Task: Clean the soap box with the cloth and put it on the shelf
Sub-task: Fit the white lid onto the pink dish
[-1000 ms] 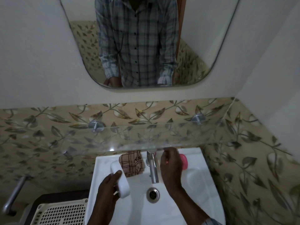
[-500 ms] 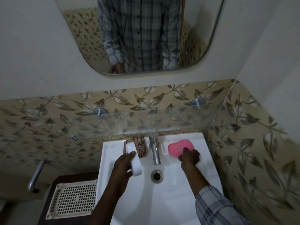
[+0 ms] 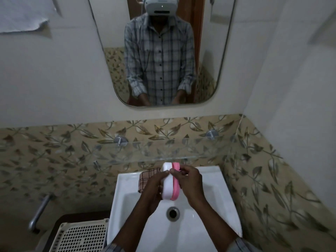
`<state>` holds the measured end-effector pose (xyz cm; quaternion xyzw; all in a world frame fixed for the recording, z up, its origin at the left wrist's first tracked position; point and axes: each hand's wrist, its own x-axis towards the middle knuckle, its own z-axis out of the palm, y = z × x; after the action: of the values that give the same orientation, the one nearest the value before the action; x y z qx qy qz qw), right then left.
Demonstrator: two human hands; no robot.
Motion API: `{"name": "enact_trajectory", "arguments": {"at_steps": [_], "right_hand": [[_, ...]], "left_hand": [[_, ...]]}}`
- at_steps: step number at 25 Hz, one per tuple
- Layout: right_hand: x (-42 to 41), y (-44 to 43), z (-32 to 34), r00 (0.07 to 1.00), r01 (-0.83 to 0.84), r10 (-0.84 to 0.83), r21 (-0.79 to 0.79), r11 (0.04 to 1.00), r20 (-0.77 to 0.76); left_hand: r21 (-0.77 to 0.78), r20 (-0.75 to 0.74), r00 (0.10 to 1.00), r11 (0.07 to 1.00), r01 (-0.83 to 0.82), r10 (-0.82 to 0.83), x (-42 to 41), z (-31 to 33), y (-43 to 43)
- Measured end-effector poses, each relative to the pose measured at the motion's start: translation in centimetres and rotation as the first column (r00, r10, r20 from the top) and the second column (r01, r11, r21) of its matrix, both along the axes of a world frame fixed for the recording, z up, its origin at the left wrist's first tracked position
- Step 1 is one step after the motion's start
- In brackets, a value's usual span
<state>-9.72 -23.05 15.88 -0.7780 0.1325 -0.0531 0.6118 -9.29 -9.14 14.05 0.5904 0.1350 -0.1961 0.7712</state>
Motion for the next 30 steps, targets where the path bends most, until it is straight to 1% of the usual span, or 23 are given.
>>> {"name": "enact_trajectory", "arguments": {"at_steps": [2,4,7,8,10,12,13,16,17,22,26,30], "right_hand": [[-0.6,0.6,-0.1,1.0,0.007,-0.007,-0.016,1.0,0.013],[-1.2,1.0,-0.5,1.0,-0.029,0.029,-0.005,1.0,0.008],[-2.3,1.9,-1.5,0.987,-0.112,0.13,0.171,0.979,-0.099],[-2.6,2.1,-1.8,0.983,-0.116,0.141,0.199,0.973,-0.117],[-3.3,2.6,-2.3,0.986,-0.106,0.128,0.185,0.977,-0.11],[-3.7,2.8,-2.4,0.989,-0.099,0.116,0.176,0.979,-0.089],[-3.8,2.9,-2.5,0.989,-0.103,0.123,0.205,0.973,-0.087],[-3.9,3.0,-1.9,0.981,-0.097,0.151,0.376,0.921,-0.118],[-3.8,2.9,-1.7,0.982,-0.084,0.143,0.398,0.913,-0.122],[-3.5,2.3,-1.4,0.99,-0.09,0.123,0.356,0.93,-0.074],[-3.6,2.3,-1.8,0.99,-0.1,0.13,0.37,0.924,-0.058],[-3.3,2.6,-2.2,0.992,-0.086,0.112,0.367,0.926,-0.05]], "left_hand": [[-0.049,0.0,1.0,0.999,-0.008,0.008,-0.2,0.1,0.1],[-0.085,0.005,1.0,0.996,-0.024,0.024,-0.3,0.1,0.3],[-0.09,0.025,0.998,0.995,-0.047,0.049,-0.8,0.1,0.6],[-0.108,0.032,0.999,0.994,-0.037,0.041,-1.0,0.0,0.7],[-0.142,0.044,0.999,0.99,-0.004,0.01,-1.3,-0.3,0.8],[-0.122,0.059,0.998,0.992,0.016,-0.009,-1.4,-0.6,1.0],[-0.103,0.062,0.998,0.995,0.015,-0.008,-1.5,-0.6,1.1],[-0.066,0.05,0.999,0.998,-0.008,0.012,-1.2,-0.5,1.1],[-0.065,0.054,0.999,0.998,-0.006,0.01,-1.1,-0.5,1.2],[-0.073,0.129,0.991,0.997,0.036,-0.027,-0.9,-0.6,1.4],[-0.057,0.122,0.991,0.997,0.057,-0.05,-1.0,-0.4,1.2],[-0.089,0.126,0.991,0.994,0.067,-0.056,-1.0,-0.4,0.9]]}}
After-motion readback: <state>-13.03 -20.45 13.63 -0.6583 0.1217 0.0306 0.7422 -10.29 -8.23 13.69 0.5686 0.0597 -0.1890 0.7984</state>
